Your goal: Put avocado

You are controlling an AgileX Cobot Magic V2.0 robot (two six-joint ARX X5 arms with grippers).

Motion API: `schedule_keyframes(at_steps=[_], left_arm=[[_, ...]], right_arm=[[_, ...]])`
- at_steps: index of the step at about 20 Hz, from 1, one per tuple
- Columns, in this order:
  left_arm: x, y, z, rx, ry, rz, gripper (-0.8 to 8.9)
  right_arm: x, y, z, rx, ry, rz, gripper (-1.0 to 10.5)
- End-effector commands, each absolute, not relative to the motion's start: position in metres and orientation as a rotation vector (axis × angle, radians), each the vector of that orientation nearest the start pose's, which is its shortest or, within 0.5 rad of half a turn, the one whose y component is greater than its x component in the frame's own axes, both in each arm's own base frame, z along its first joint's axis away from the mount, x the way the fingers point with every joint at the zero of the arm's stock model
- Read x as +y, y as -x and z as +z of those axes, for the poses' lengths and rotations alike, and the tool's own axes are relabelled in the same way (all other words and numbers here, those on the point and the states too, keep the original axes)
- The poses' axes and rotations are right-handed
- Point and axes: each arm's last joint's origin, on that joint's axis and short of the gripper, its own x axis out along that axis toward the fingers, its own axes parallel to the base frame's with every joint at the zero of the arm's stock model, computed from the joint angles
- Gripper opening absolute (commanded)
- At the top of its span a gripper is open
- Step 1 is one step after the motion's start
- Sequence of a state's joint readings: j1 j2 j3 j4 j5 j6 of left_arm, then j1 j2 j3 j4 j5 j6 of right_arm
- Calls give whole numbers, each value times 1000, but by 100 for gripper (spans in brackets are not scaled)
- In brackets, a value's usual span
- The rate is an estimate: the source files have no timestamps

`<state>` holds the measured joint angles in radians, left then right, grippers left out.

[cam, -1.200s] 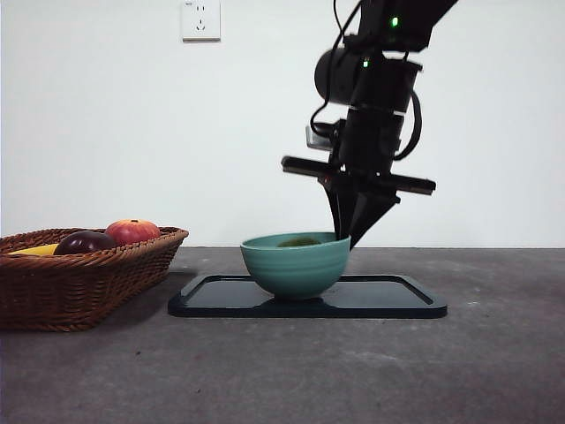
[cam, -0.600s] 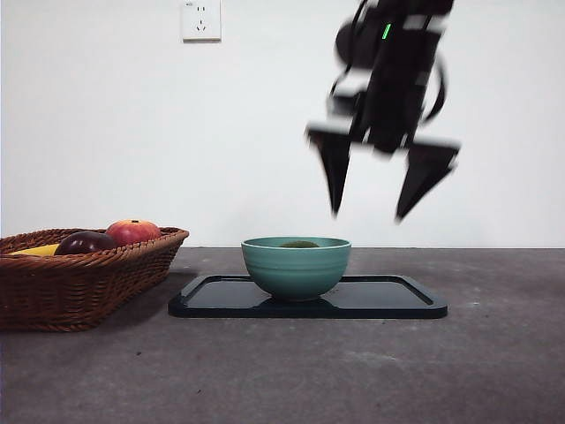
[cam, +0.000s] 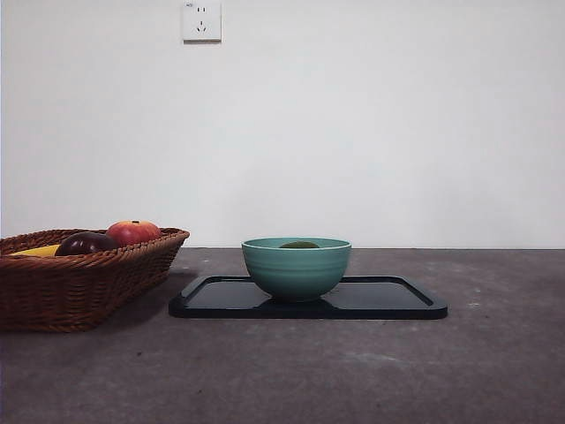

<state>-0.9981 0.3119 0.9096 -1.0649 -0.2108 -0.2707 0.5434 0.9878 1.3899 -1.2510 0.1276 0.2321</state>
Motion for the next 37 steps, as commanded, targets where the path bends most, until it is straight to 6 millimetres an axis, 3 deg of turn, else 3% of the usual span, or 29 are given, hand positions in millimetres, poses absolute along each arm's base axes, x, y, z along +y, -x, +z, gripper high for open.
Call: schedule_keyframes(at_steps=[1, 3, 7, 10, 15, 16, 17, 18, 19, 20, 32, 35, 37], left_arm=[[-16, -17, 332, 474, -26, -729, 530], [-16, -17, 332, 474, -26, -729, 530], [-16, -17, 332, 471, -24, -730, 530], [-16, -17, 332, 471, -24, -730, 530], [-16, -17, 332, 471, -24, -730, 522], [-16, -17, 332, 471, -24, -729, 475], [-16, -17, 332, 471, -24, -730, 363], [-16, -17, 332, 471, -25, -730, 172], [-16, -17, 332, 470, -31, -731, -14], [-16, -17, 332, 469, -30, -731, 22], [-16, -17, 332, 471, -27, -726, 23], [-15, -21, 330, 476, 4, -582, 23], [-13, -28, 327, 453, 39, -368, 21]], right_arm=[[51, -87, 392, 769, 36, 327, 590], [34, -58, 376, 709, -12, 363, 590], [14, -24, 346, 648, -58, 409, 589], [7, -12, 333, 629, -107, 445, 589], [5, -10, 331, 622, -119, 443, 589], [6, -10, 331, 621, -120, 444, 553], [5, -10, 331, 621, -119, 444, 395], [5, -10, 331, 622, -120, 443, 141], [5, -10, 331, 622, -122, 443, -5], [6, -10, 331, 620, -123, 443, 19], [6, -10, 331, 620, -122, 443, 19], [5, -10, 331, 619, -123, 443, 19], [5, -10, 331, 619, -123, 443, 19]])
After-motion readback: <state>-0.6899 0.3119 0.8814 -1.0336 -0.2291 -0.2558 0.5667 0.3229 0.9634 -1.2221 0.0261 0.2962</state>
